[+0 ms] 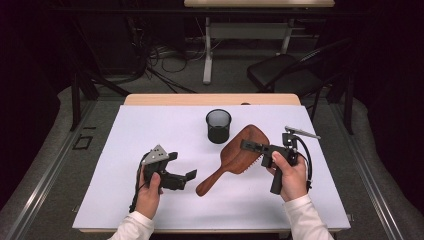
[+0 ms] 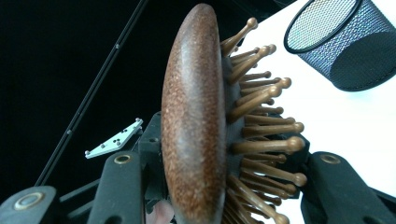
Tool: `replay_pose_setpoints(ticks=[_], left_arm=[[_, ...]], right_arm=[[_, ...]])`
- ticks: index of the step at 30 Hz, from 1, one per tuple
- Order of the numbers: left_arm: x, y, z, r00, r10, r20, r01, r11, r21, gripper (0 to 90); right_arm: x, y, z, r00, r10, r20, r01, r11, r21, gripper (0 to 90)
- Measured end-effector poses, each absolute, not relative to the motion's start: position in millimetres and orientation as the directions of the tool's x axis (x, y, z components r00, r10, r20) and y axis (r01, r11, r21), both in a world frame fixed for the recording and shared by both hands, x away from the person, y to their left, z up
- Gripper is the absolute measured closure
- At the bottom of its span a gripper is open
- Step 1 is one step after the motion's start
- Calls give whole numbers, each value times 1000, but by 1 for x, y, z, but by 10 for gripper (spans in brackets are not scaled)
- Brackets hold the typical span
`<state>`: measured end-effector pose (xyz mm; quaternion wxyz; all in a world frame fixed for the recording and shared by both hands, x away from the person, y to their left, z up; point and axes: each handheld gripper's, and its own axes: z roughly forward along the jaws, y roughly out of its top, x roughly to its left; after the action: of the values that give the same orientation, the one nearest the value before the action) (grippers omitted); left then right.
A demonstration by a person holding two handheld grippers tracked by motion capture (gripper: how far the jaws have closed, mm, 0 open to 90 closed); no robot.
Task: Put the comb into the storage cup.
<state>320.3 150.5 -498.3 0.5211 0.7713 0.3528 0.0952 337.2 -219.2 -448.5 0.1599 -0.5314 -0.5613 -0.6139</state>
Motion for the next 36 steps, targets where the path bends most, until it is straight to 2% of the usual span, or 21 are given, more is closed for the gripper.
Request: replay_pose_setpoints(ticks=[3, 13, 36], left_arm=[[322, 152, -499, 727, 642, -241, 455, -188, 870, 3], [322, 154, -498, 718, 666, -203, 444, -214, 870, 2], [321, 160, -494, 725, 661, -197, 414, -188, 891, 2]], right_arm=[[337, -219, -448, -383, 405, 830, 784, -332, 524, 498], [339, -221, -443, -381, 433, 817, 775, -332, 538, 498], [357, -228, -424, -350, 504, 790, 722, -391, 570, 498]])
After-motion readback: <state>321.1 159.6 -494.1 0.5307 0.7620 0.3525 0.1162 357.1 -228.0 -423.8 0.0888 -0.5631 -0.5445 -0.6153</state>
